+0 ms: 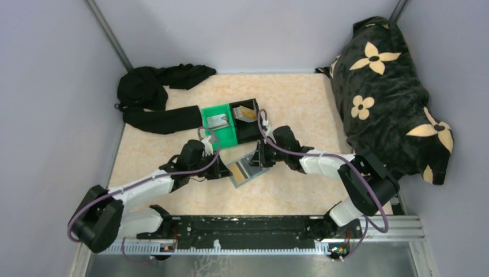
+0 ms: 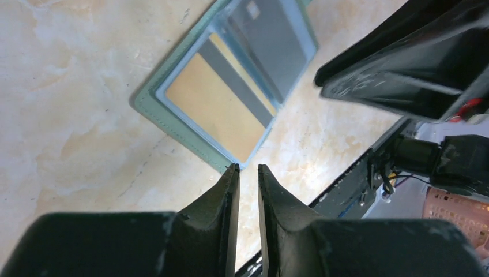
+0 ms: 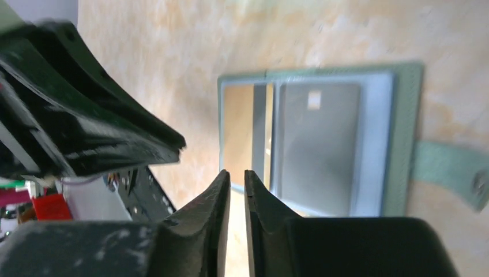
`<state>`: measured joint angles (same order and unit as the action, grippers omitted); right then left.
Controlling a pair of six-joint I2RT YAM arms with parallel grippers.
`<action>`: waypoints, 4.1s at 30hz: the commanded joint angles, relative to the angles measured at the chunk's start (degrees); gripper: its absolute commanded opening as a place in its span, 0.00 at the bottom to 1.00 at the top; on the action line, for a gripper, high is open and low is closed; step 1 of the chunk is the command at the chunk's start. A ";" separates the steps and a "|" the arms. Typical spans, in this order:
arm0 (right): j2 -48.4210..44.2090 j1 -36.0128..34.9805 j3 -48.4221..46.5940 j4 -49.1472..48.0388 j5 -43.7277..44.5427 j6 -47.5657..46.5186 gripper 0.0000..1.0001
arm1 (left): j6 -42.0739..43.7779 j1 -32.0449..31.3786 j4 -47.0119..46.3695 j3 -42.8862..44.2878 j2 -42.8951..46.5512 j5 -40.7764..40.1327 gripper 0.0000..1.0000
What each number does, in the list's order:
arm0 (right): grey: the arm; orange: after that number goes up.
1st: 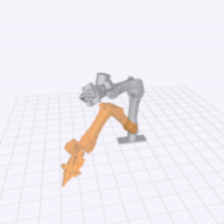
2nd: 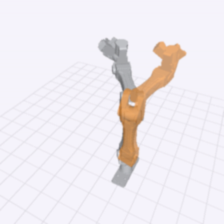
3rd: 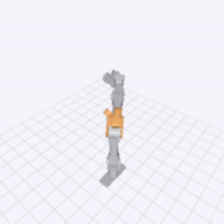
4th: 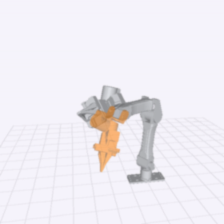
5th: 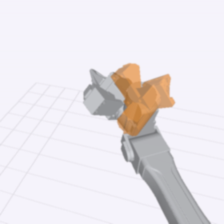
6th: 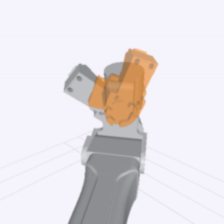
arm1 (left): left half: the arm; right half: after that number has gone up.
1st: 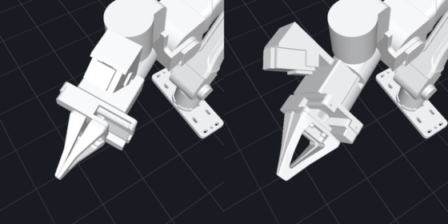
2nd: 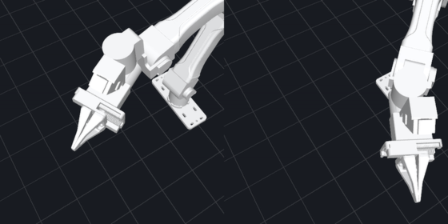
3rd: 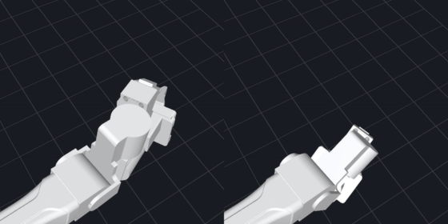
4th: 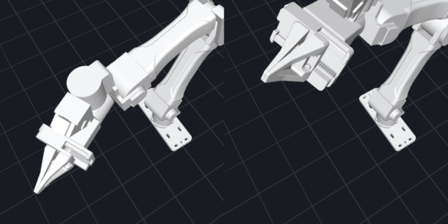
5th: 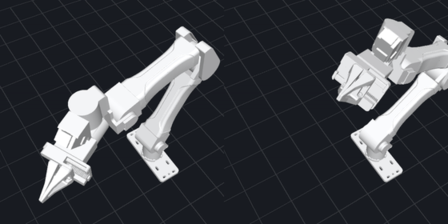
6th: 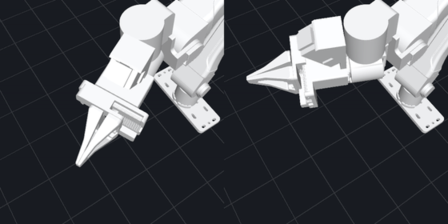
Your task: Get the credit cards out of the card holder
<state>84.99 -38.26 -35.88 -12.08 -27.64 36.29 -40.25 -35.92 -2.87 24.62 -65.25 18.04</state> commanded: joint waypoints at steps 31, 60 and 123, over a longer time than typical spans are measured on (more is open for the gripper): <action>13.28 7.69 -3.40 2.00 -13.25 -12.76 0.31 | 0.93 4.22 -9.58 4.64 -30.70 8.04 0.22; 16.61 4.84 2.83 -15.43 -21.07 -3.04 0.00 | 2.65 5.20 -7.50 5.87 -31.31 8.20 0.20; 14.35 9.17 4.78 -13.16 -16.65 -4.12 0.34 | -1.41 2.15 -14.13 7.42 -20.44 12.73 0.18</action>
<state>98.13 -29.50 -30.92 -24.67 -46.74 33.67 -39.62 -32.82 -7.11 32.23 -85.01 26.00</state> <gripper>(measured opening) 0.322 0.183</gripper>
